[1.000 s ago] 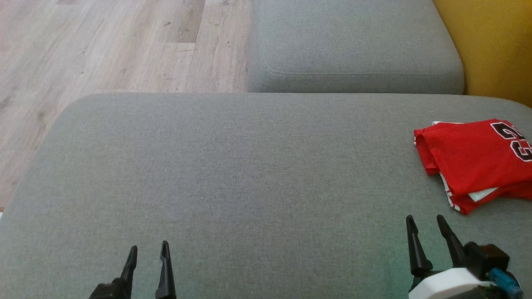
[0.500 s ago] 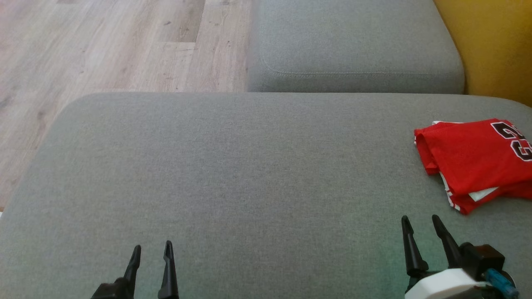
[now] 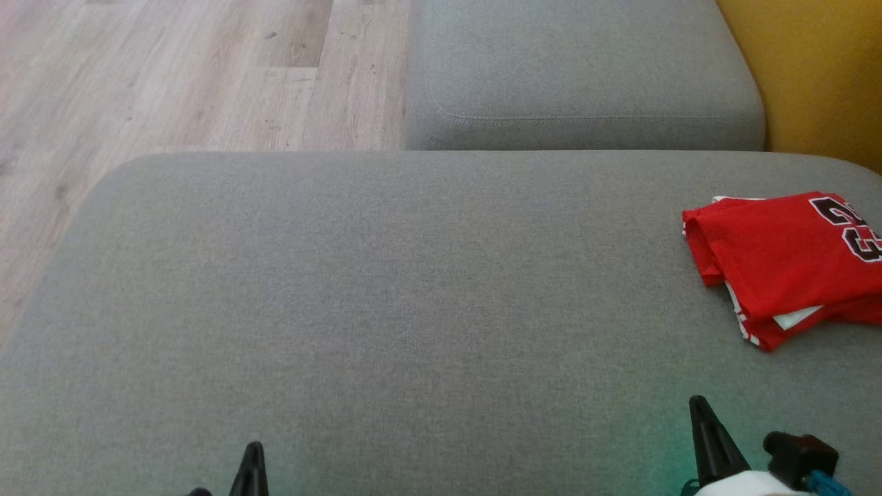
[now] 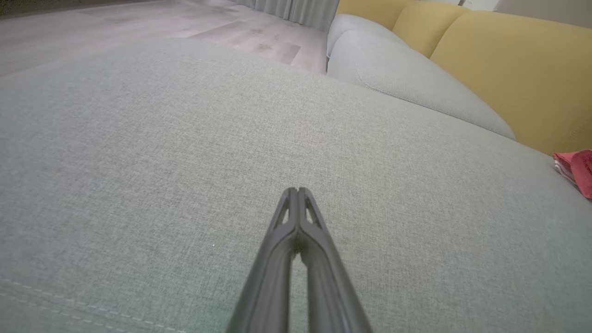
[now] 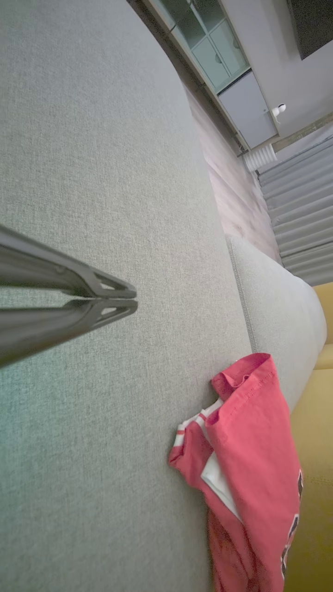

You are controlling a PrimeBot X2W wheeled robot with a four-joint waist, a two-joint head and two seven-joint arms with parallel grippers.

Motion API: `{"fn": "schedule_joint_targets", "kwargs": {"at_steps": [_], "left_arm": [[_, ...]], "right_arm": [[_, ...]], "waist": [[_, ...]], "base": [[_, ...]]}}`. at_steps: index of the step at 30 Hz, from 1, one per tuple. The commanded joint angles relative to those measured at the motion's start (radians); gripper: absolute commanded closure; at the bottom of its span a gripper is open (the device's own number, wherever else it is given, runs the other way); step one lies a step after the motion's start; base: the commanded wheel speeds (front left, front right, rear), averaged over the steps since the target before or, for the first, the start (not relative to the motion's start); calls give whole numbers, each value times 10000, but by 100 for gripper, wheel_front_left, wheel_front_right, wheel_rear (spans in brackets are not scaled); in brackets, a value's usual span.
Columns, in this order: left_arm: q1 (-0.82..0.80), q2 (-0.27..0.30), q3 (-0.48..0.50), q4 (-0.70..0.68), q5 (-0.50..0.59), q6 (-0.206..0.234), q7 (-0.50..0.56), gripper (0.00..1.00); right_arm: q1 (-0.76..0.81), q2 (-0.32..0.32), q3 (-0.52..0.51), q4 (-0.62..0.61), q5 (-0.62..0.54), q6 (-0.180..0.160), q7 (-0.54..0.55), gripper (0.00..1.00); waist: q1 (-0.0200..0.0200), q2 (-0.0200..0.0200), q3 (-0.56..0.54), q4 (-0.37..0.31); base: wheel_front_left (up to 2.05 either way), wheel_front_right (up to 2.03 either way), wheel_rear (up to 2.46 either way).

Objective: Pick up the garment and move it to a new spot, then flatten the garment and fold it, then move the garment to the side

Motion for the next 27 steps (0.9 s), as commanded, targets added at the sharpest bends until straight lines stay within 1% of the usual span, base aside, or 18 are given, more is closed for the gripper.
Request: {"fn": "schedule_joint_targets", "kwargs": {"at_steps": [1,27], "left_arm": [[-491,9,320,-300,-247,-81,64,100],[-953,-341,1371,-347,-2351,-698,769,100]], "right_arm": [[-468,-11,-94,-375,361,3,64,100],[-931,-24,-358,-535,3242,9,615,100]], "waist": [[0,-1,16,-13],[0,-1,219,-202]], "base": [[0,0,0],[0,0,0]]}}
